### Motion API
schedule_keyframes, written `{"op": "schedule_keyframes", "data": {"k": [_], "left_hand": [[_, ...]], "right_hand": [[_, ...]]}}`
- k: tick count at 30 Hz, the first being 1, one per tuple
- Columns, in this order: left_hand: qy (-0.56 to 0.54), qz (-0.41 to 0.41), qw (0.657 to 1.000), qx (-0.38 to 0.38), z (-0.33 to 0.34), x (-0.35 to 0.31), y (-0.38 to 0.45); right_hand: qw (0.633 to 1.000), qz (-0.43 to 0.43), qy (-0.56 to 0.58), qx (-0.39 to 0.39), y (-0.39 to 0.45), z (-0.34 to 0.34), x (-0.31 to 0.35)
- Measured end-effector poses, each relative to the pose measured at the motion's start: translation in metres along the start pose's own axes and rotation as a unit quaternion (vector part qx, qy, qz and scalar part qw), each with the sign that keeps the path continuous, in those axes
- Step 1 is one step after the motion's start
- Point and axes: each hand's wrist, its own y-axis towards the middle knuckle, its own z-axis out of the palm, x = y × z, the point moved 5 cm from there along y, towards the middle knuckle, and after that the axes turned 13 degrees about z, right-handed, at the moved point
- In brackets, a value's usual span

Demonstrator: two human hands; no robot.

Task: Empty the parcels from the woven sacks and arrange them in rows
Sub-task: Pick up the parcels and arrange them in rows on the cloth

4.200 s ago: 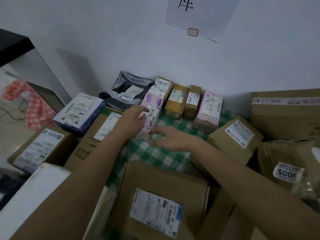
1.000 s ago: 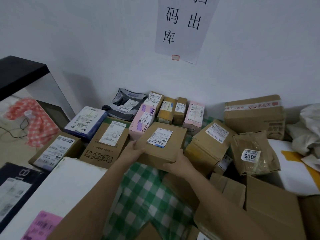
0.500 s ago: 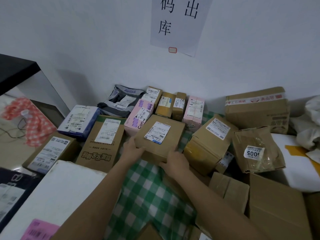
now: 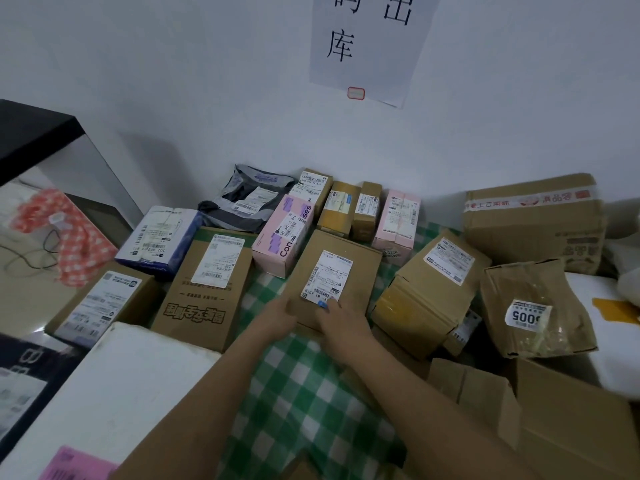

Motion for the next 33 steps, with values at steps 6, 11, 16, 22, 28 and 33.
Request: {"op": "schedule_keyframes", "data": {"k": [6, 11, 16, 22, 28, 33], "left_hand": [[0.045, 0.034, 0.998, 0.023, 0.011, -0.009, 0.000], [0.083, 0.060, 0.995, 0.018, 0.008, -0.008, -0.008], [0.108, 0.119, 0.987, -0.024, 0.009, -0.019, -0.021], [0.065, 0.130, 0.989, 0.017, 0.022, -0.050, -0.052], [0.007, 0.128, 0.973, 0.192, 0.069, -0.084, -0.099], [-0.073, 0.078, 0.968, 0.226, 0.102, -0.083, -0.127]], "right_hand": [[0.999, 0.035, 0.019, 0.027, 0.007, 0.004, -0.009], [0.994, 0.054, 0.055, 0.073, -0.002, 0.001, -0.013], [0.996, -0.019, 0.085, 0.004, -0.045, -0.031, -0.010], [0.988, -0.009, 0.154, -0.004, -0.099, -0.069, -0.056], [0.964, 0.121, 0.234, 0.035, -0.123, -0.044, -0.120], [0.893, 0.232, 0.376, 0.087, -0.138, -0.001, -0.141]]}}
